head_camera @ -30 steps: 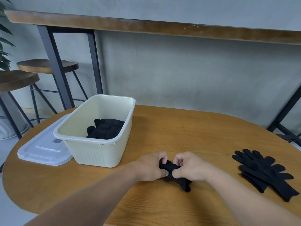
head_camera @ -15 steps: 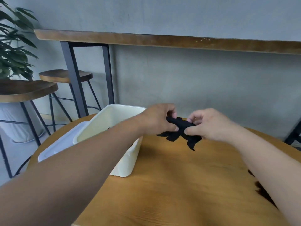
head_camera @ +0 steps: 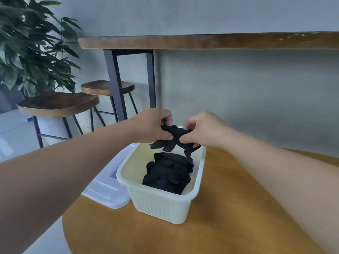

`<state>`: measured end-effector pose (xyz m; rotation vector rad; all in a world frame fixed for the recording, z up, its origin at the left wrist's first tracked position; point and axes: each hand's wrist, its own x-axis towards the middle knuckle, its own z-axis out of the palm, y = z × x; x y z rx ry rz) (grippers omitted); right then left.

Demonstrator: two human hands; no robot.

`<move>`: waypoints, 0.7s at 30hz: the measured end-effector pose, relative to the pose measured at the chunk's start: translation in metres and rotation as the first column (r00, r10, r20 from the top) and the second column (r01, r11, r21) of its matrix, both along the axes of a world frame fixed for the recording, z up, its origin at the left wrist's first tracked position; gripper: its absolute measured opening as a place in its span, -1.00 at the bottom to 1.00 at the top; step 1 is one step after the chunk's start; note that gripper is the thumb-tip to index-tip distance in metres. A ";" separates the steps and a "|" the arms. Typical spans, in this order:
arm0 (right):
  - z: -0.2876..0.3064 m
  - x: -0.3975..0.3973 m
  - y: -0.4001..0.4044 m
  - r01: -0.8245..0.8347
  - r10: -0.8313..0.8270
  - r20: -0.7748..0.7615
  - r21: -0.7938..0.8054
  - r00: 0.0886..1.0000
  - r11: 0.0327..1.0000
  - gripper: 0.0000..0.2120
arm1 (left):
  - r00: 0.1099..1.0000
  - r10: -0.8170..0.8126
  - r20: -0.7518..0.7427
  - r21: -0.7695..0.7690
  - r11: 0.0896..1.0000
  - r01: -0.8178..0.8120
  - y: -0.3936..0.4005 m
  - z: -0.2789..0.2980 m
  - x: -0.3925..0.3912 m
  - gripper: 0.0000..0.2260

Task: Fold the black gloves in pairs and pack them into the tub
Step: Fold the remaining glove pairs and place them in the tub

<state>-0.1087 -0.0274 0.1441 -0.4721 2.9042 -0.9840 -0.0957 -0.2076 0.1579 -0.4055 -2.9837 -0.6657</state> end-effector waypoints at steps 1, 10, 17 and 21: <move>-0.006 -0.004 -0.007 -0.031 0.030 0.020 0.059 0.999 0.998 -0.86 | 1.000 -0.001 0.029 -0.031 1.000 0.002 -0.006 -0.008 -0.003 -0.79; -0.048 -0.018 -0.046 -0.344 0.200 0.335 0.454 0.921 0.822 -0.73 | 0.911 -0.053 0.409 -0.368 0.904 0.218 -0.015 -0.058 -0.019 -0.75; -0.072 -0.020 -0.066 -0.534 0.203 0.637 0.383 0.744 0.753 -0.77 | 0.793 -0.092 0.602 -0.473 0.759 0.447 -0.002 -0.076 -0.024 -0.67; -0.088 -0.018 -0.075 -0.582 0.200 0.686 0.385 0.700 0.716 -0.66 | 0.783 -0.076 0.618 -0.564 0.651 0.508 0.003 -0.092 -0.022 -0.66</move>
